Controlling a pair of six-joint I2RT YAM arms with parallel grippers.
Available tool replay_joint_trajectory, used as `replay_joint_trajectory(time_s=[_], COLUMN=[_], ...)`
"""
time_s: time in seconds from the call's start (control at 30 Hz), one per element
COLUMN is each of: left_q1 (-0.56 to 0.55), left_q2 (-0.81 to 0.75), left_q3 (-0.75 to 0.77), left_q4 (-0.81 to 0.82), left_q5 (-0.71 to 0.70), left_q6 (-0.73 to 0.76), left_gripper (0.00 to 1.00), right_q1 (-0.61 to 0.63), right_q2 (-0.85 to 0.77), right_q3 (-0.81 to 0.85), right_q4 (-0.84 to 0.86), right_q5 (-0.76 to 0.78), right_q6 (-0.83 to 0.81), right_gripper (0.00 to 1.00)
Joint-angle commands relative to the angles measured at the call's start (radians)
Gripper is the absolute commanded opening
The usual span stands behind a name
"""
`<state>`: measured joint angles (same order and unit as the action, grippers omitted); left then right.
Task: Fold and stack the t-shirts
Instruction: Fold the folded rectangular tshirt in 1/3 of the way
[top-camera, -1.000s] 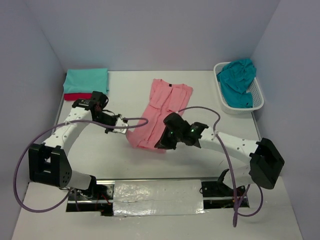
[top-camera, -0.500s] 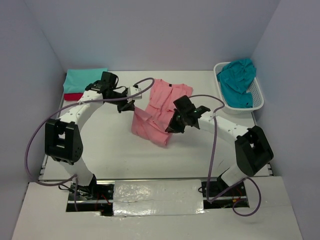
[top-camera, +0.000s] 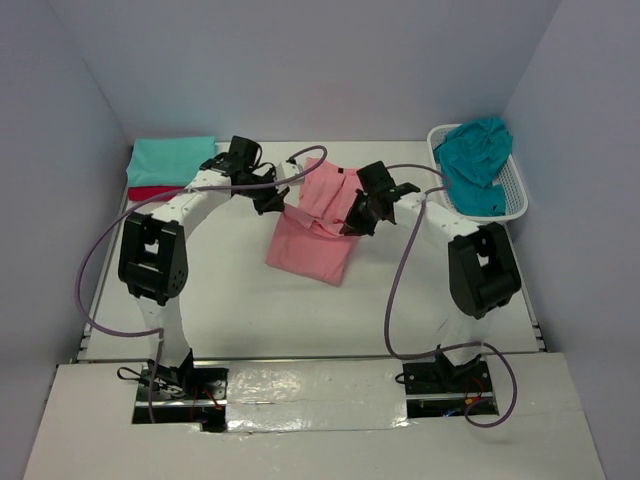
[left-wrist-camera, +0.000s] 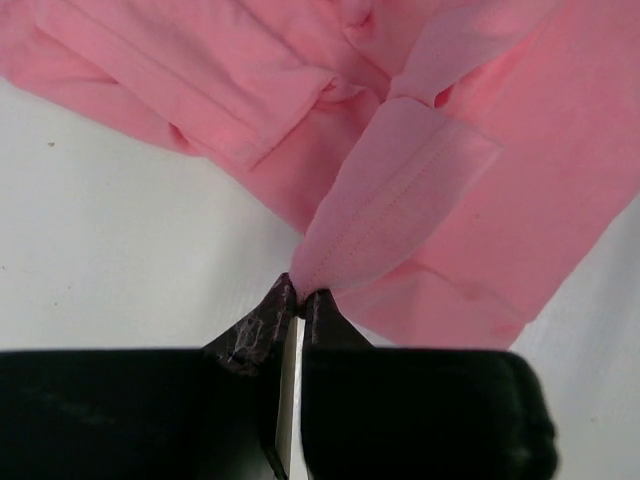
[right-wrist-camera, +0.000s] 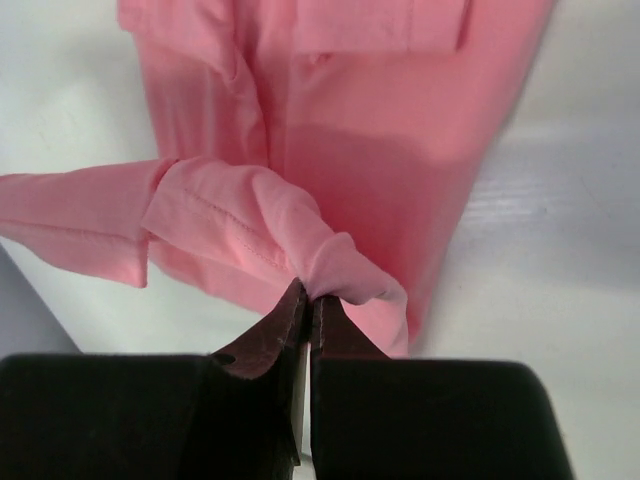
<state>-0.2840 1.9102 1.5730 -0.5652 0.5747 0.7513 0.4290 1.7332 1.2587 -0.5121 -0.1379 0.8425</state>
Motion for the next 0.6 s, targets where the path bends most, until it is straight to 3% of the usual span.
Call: replay_joint_trajectory(time_s=[0.0,0.2,0.33,0.47,0.57], left_q1=[-0.007,-0.027,-0.040,-0.066,-0.072], left_q2=[0.036,0.089,0.125,0.210,0.263], left_q3=[0.054,0.101,0.110,0.200,0.237], left_q4=[0.016,-0.004,0.039,0.022,0.007], left_q5=[-0.025,-0.056,-0.114,-0.272,-0.283], left_q6=[-0.044,-0.056,-0.104,-0.190,-0.174], left_gripper=[0.00,0.04,0.11,0.05,0.16], right_q1=[-0.007,-0.021,-0.048,-0.081,-0.095], right_q2=[0.075,0.111,0.103,0.133,0.189], right_q3=[0.076,0.113,0.087,0.097,0.175], right_q4=[-0.060,-0.075,-0.079,-0.084,-0.117], right_q5=[-0.006,0.007,0.037,0.088,0.092], right_q6=[-0.045,-0.037,-0.030,-0.065,-0.130], right_gripper=[0.00,0.03,0.13,0.29,0.42])
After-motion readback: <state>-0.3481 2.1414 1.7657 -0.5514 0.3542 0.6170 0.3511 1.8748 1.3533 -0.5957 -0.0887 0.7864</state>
